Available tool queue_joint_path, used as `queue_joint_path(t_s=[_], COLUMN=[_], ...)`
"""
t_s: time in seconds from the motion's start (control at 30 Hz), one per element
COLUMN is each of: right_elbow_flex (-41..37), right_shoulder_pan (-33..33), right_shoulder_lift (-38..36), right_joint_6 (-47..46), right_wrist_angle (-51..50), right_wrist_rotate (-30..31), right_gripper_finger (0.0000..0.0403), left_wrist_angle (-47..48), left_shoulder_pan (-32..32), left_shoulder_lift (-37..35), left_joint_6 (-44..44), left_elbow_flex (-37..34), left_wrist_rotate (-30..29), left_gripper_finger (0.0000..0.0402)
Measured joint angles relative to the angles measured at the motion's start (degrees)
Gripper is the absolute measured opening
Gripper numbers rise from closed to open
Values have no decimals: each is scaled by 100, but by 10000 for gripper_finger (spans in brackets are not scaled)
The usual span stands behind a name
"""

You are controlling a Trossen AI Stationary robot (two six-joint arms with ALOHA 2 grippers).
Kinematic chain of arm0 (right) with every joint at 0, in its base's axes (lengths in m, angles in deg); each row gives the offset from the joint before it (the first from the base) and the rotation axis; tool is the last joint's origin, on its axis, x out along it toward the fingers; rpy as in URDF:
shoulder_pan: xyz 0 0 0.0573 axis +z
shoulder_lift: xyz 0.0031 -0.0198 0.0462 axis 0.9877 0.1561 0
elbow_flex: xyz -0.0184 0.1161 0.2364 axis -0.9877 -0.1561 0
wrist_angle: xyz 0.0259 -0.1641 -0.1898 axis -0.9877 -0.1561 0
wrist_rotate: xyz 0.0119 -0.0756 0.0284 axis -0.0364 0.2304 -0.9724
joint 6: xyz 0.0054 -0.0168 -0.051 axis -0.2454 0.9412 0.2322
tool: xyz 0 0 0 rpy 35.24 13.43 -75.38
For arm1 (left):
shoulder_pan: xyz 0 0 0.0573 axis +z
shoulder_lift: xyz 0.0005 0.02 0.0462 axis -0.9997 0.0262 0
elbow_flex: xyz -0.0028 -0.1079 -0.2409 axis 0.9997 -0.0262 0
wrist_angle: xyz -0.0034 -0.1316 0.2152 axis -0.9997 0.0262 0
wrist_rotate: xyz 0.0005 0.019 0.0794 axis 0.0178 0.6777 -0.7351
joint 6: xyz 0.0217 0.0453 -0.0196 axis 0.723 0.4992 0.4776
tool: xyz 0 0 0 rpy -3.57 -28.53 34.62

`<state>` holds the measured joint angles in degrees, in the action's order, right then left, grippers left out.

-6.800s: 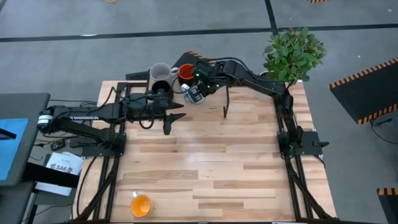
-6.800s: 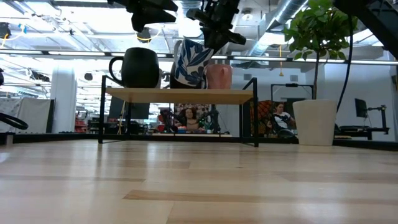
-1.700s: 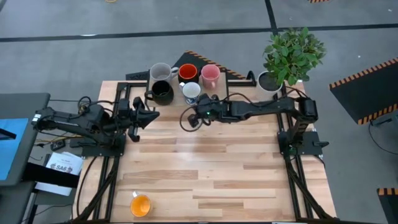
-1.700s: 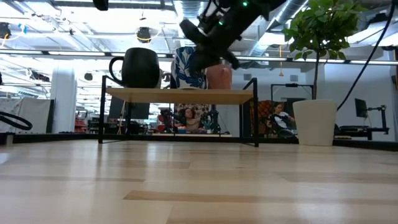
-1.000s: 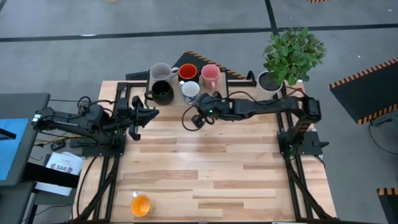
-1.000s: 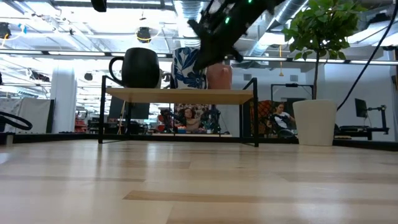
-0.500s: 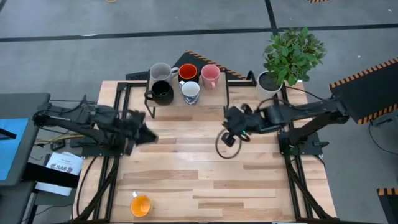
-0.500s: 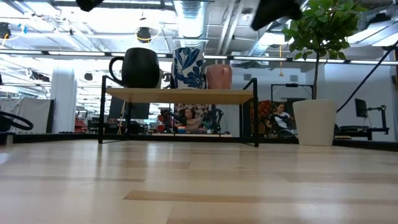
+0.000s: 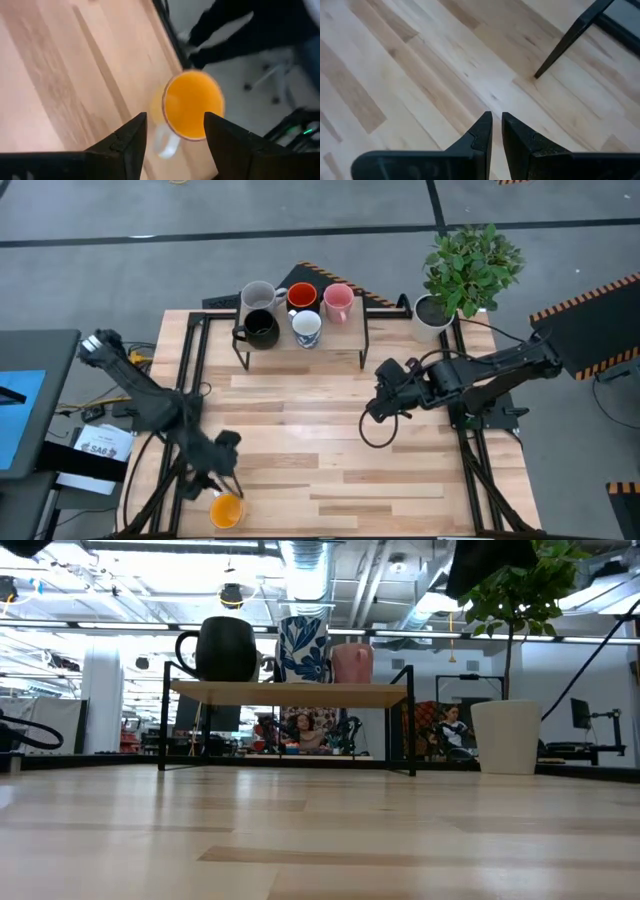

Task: Place coffee mugs
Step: Put the yellow cup on the shelf

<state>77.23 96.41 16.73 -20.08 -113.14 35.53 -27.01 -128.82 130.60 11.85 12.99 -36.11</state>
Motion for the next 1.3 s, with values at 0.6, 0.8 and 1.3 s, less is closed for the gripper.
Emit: queue_joint_path(t_s=[0.6, 0.8, 1.3], right_elbow_flex=[1, 1, 1], right_shoulder_pan=[-49, 60, 897], right_shoulder_lift=[527, 364, -373], right_joint_6=[648, 663, 287], right_wrist_angle=[-236, -512, -1225], right_wrist_rotate=[23, 23, 376], right_gripper_finger=[70, 70, 70], left_wrist_angle=[431, 691, 2972], left_shoulder_pan=[-622, -501, 2122], left_shoulder_lift=[2560, 3020, 3496], left_joint_6=[-597, -770, 697], left_elbow_flex=[801, 1027, 4698], left_wrist_rotate=[-500, -503, -780], left_gripper_finger=[181, 114, 3])
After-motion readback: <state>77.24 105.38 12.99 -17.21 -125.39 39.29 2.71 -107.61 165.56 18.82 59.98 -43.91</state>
